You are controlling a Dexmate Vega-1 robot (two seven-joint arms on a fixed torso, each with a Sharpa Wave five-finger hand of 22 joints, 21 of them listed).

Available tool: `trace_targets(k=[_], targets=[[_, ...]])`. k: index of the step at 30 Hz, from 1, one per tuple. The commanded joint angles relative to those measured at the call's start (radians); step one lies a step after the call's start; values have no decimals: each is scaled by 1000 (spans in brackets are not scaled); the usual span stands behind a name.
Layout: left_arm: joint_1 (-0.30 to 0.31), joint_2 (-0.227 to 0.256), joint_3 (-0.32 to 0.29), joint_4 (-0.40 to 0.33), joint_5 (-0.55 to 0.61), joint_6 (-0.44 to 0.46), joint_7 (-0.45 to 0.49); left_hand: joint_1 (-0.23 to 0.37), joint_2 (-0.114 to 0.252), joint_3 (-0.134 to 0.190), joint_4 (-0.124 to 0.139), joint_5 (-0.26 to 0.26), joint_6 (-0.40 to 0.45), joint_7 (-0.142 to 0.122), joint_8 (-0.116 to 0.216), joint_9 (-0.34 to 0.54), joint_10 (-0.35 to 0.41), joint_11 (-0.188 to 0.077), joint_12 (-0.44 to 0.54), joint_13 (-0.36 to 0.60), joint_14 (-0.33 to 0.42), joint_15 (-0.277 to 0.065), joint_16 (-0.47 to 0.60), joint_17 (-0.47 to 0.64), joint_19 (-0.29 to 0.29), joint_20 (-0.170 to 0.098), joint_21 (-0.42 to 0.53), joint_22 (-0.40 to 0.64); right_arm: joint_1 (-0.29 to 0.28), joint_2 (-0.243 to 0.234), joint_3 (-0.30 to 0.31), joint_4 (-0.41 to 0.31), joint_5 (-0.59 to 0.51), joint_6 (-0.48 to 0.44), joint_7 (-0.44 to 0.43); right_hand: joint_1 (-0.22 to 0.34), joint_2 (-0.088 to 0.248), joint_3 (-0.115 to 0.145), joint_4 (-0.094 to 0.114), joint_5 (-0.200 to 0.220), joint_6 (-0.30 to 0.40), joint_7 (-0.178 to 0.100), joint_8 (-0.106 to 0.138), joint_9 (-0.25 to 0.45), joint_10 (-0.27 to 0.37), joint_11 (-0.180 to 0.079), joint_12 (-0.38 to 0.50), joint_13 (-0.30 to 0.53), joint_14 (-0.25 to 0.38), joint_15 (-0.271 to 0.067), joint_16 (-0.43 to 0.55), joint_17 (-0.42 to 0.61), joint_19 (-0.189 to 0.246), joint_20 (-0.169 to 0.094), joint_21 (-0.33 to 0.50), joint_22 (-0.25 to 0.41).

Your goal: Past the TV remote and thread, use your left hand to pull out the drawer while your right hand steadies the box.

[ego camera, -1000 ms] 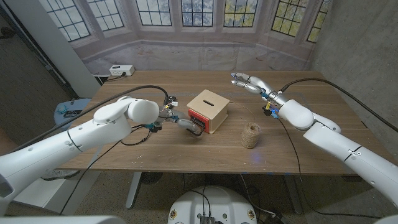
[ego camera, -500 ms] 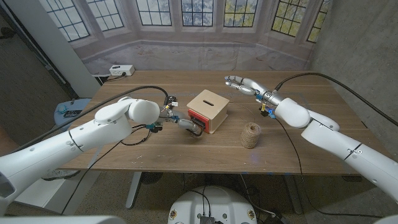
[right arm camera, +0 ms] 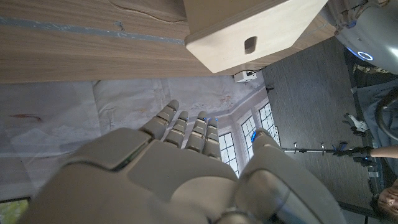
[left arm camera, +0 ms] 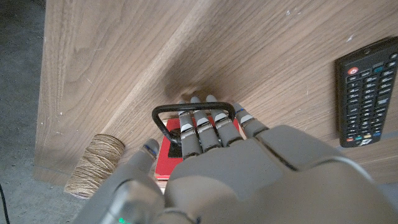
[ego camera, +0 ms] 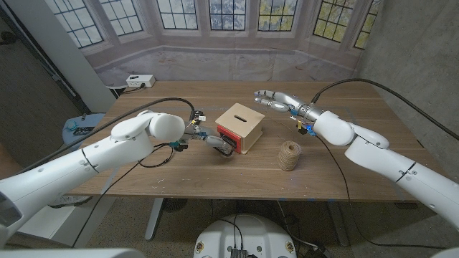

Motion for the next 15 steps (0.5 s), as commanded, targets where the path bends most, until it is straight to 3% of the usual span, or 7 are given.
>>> trace_targets(k=[1,15], targets=[[-13,-11,7,14,-1,-4,-1,-7,-1,2,3,5,-4,2,-2,3,0,-1,0,2,-3,1,-2,3,5,-1,-2,0,19,-13,-33,-44,-97,-56,33,-13,-5,4,8,5,4,-8,4,0,1,-8,-2,-1,-12,-29,-1,0,-21,-25,-2,3],[-3,-9,11,-10,-9,37,-5,-7,0,2,3,5,-4,4,-1,3,-1,-1,0,2,-1,2,-1,3,7,-2,-2,0,19,-25,-41,-77,-149,-78,68,-36,-9,1,23,6,0,-9,1,0,-2,-9,-5,-1,-27,-19,-2,-1,-55,-24,3,3]])
